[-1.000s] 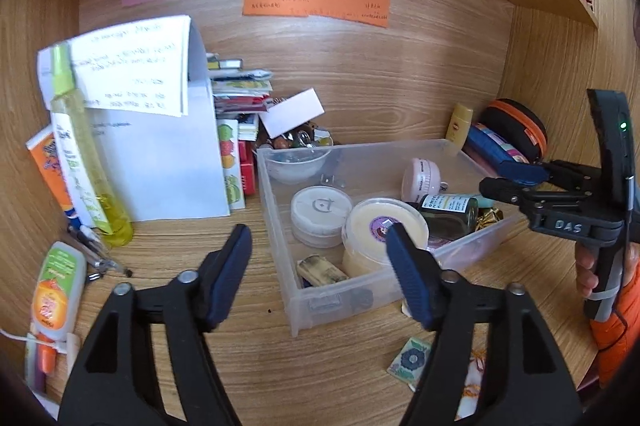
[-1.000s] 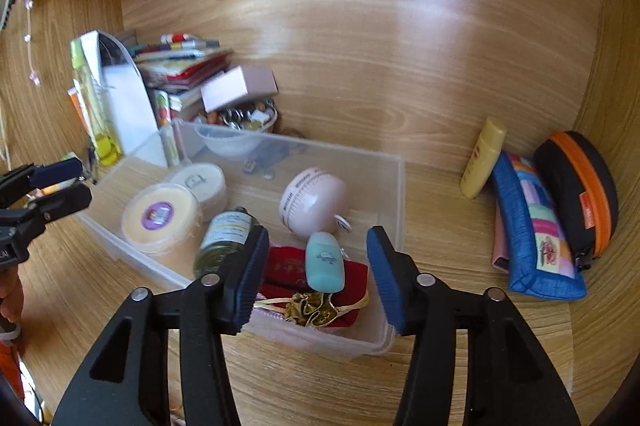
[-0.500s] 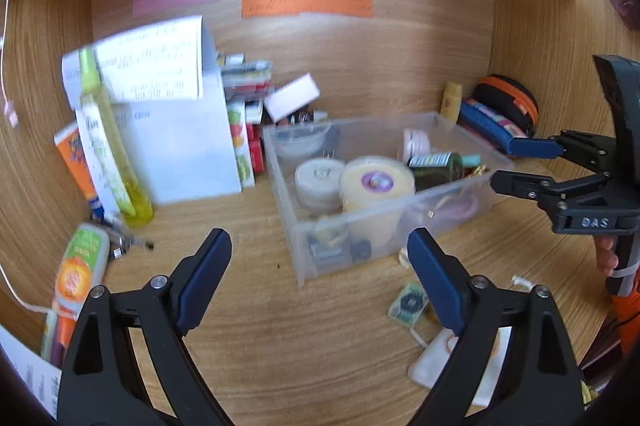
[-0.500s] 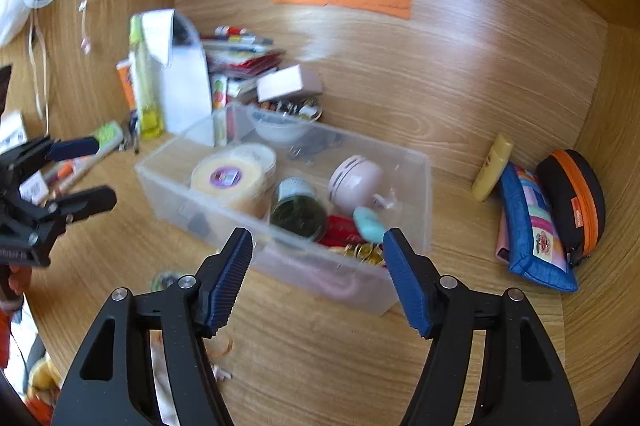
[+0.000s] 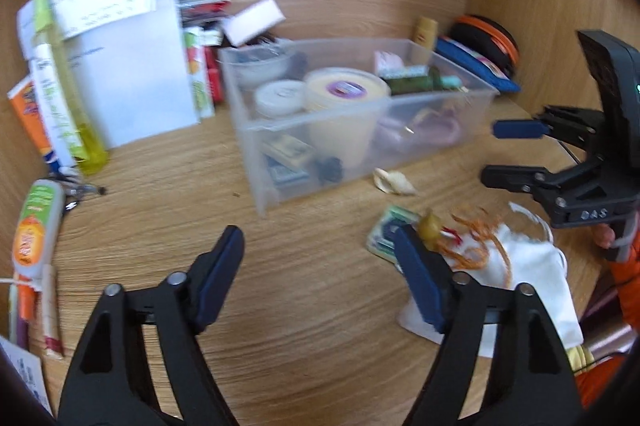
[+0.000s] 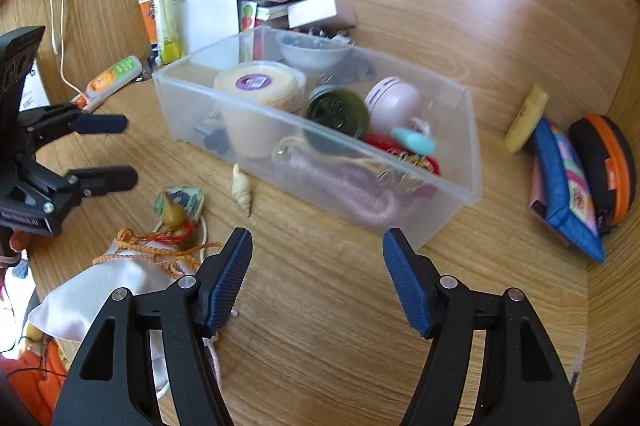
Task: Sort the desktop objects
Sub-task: 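Move the left tool to the green square tile while the right tool approaches the seashell, then grasp the green square tile with the left tool while the right tool grasps the seashell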
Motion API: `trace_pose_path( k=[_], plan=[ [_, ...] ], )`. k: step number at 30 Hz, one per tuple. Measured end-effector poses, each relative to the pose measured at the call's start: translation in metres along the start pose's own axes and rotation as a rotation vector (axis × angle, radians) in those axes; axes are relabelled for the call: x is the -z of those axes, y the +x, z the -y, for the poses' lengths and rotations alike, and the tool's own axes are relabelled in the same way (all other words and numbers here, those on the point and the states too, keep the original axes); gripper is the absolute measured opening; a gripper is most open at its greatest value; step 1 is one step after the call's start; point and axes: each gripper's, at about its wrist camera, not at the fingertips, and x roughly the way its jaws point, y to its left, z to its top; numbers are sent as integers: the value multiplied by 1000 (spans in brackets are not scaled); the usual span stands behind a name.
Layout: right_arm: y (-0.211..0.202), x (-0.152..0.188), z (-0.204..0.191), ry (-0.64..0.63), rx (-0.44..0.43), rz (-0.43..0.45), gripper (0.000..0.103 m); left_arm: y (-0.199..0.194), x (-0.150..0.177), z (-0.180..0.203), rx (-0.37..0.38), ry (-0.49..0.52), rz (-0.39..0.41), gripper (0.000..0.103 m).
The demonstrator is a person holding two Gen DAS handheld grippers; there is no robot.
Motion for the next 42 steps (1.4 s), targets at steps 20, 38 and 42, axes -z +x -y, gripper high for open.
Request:
trace_pose_path(
  k=[20, 38, 42],
  plan=[
    [40, -22, -18, -59, -175, -126, 37, 45, -12, 23, 98, 133, -155, 50],
    [72, -41, -42, -129, -199, -132, 18, 45, -14, 4, 123, 36, -132, 24],
    [71, -41, -46, -150, -198, -116, 14, 41, -14, 1, 112, 17, -111, 24]
  ],
)
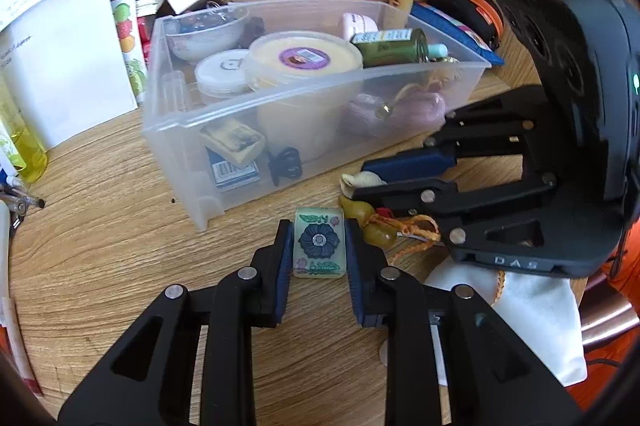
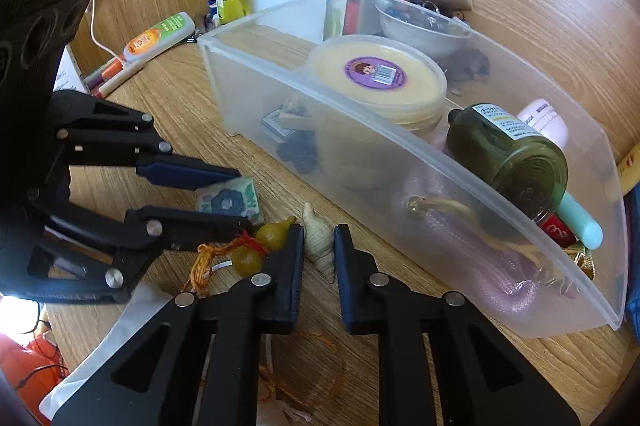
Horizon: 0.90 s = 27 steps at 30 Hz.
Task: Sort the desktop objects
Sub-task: 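Grasp the green square tile with the left tool while the right tool grasps the seashell, then lift the green tile and seashell and carry both over the clear box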
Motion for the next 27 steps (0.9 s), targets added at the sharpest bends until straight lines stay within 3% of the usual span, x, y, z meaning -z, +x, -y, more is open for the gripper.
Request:
trace_pose_path(
  k=[10, 16, 27],
  plan=[
    [-20, 4, 2, 28, 4, 41, 14, -11, 0, -1, -39, -20, 73, 24],
    [-45, 13, 6, 62, 19, 91, 14, -17, -1, 4, -111, 3, 105, 24],
    [-99, 24, 28, 147, 66, 198, 14, -48, -15, 16, -106, 5, 192, 24]
  ],
)
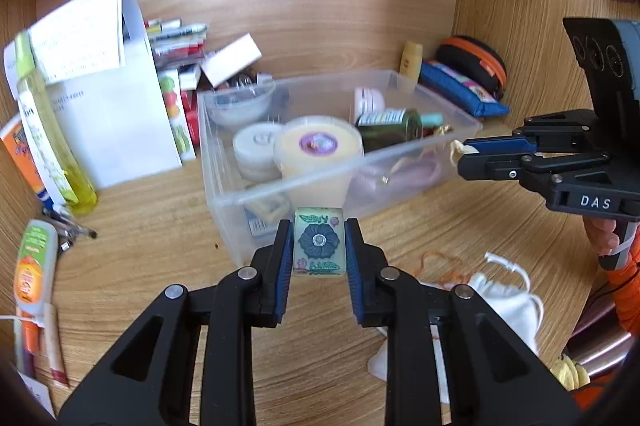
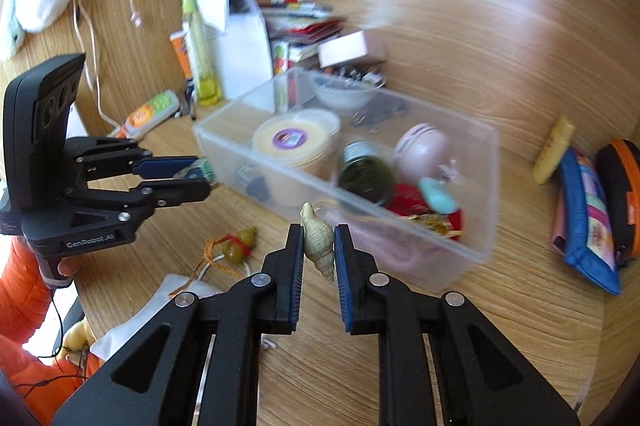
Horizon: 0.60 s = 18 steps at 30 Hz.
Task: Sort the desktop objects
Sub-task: 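Lift the green tile and seashell and carry both over the clear box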
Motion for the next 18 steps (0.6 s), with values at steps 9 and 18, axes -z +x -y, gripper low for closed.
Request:
trace_pose_path(
  k=[9, 18],
  plan=[
    [-29, -8, 28, 64, 28, 88, 14, -15, -24, -5, -12, -21, 71, 24],
    [-24, -35, 45, 93, 30, 137, 14, 5, -48, -8, -4, -57, 74, 24]
  ],
)
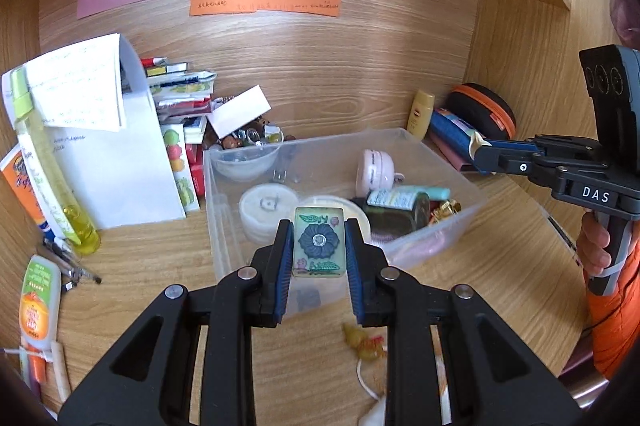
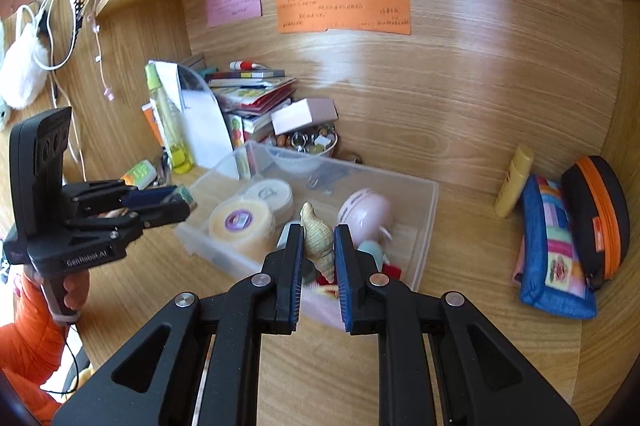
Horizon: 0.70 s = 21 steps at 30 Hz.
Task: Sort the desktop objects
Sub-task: 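Lift the green tile and seashell and carry both over the clear box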
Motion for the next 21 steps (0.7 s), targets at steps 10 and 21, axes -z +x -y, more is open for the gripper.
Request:
trace_pose_path(
  k=[10, 21],
  plan=[
    [44, -28, 8, 5, 30, -33, 14, 14, -43, -10, -38, -32, 66, 24],
    [83, -8, 33, 108, 37, -125, 14, 49, -29, -42, -53, -129, -21, 24]
  ],
)
